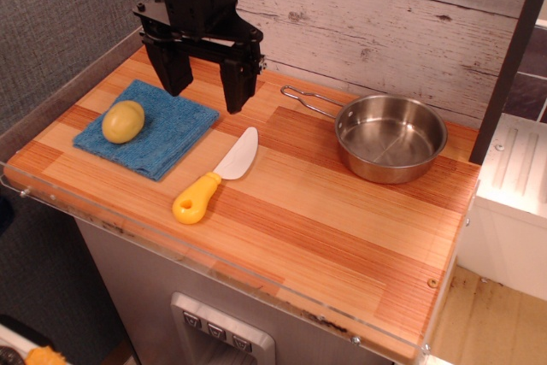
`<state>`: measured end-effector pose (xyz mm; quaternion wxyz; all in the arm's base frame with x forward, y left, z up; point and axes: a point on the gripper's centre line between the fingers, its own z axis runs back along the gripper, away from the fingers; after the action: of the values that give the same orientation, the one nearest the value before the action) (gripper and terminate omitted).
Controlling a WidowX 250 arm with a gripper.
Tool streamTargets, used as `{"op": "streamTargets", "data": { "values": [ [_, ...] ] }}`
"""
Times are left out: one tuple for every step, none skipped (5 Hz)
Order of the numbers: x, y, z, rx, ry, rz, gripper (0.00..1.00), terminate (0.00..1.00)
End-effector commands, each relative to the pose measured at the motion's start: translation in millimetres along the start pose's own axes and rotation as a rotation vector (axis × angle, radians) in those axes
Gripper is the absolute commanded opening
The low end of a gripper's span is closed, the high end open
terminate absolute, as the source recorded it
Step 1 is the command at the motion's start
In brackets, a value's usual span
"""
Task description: Slide the yellow knife in front of the silver pot.
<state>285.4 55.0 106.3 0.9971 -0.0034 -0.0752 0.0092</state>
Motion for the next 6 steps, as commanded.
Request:
{"op": "streamTargets", "data": {
  "values": [
    [0,0,0,0.000,0.000,0.000,1.00,0.00],
    [-18,12,-12,0.028,0.027,-0.012,1.00,0.00],
    [-35,23,-28,0.048,0.054,0.014,1.00,0.00],
    [-40,28,-42,0.060,0.052,0.043,1.00,0.00],
    [-37,25,-64,0.038,0.053,0.025,1.00,0.00],
    [-37,21,-79,0.053,0.068,0.015,1.00,0.00]
  ]
}}
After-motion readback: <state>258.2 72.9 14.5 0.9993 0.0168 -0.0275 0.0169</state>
